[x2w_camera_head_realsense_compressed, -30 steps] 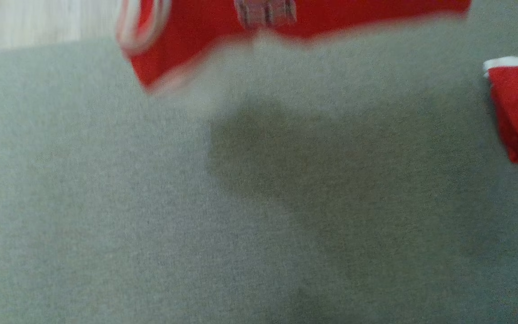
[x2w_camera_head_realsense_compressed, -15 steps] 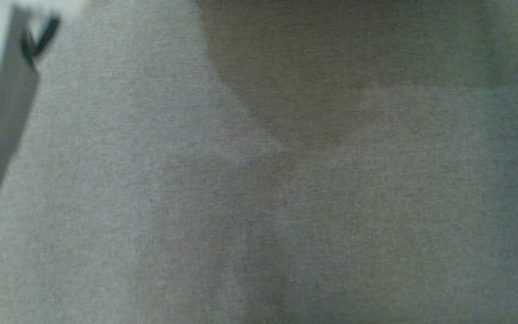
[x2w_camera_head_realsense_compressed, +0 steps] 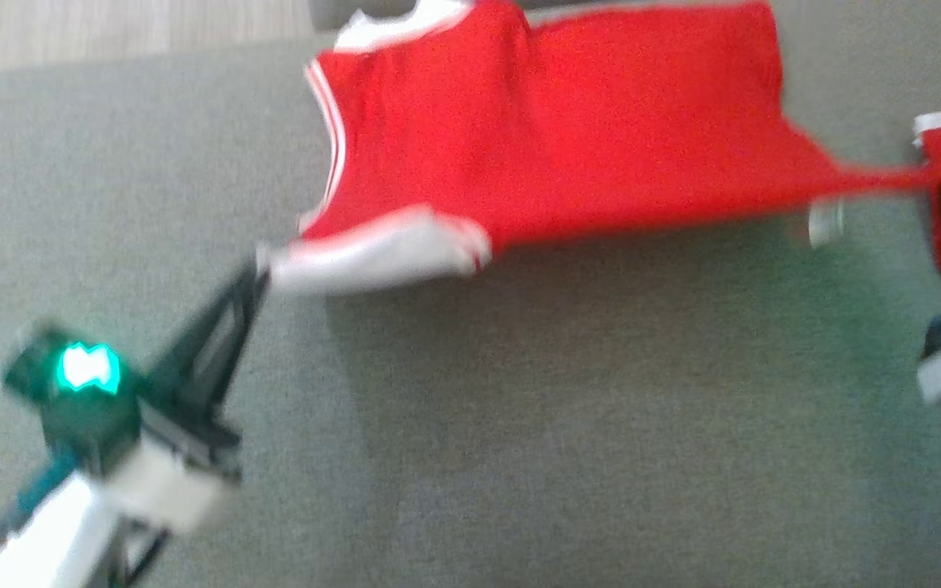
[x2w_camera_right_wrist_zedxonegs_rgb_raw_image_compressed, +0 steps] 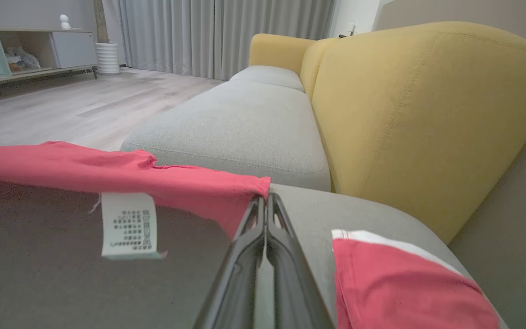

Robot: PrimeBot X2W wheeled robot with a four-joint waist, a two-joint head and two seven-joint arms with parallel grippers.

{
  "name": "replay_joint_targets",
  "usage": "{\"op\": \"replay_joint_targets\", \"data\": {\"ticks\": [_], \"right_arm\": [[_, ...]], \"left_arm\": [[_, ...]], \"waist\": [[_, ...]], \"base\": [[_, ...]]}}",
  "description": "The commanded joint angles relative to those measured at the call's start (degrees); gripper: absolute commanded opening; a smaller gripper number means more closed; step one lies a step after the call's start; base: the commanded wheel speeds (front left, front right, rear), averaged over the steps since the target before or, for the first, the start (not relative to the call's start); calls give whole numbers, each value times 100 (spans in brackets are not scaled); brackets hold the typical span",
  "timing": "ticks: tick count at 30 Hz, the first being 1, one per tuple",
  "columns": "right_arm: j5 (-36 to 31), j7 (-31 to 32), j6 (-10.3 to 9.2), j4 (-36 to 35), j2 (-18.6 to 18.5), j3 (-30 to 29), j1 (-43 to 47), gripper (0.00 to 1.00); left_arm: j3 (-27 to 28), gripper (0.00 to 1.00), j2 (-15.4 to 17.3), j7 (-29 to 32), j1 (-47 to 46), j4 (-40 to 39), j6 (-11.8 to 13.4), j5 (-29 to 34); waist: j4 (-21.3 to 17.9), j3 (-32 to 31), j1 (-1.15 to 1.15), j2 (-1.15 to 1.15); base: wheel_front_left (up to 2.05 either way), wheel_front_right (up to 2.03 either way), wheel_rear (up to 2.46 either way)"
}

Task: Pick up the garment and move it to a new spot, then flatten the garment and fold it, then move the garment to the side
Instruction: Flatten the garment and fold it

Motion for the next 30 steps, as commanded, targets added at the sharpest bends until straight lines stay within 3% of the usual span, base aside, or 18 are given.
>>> {"op": "replay_joint_targets", "data": {"ticks": [1,8,13,20,30], "right_arm": [[35,-31,43,-244,-113,-60,237,0],[-79,-31,43,-948,128,-588,1651,0],[-154,-31,43,-1144,251,-684,2015,0],[-169,13,43,-943,329,-634,1601,0],[-215,33,43,-355,249,-389,340,0]], "left_arm": [[308,0,311,-14,54,-278,107,1],[157,0,474,-12,1605,-954,543,-25],[153,0,553,-1,1831,-1103,613,-55],[130,0,382,-4,1077,-812,444,125],[74,0,-49,-11,-1020,186,11,566]], "waist": [[-95,-292,2,0],[-93,-541,2,0],[-112,-552,2,0],[-148,-240,2,0],[-101,549,2,0]], "base": [[0,0,0],[0,0,0],[0,0,0],[0,0,0],[0,0,0]]}}
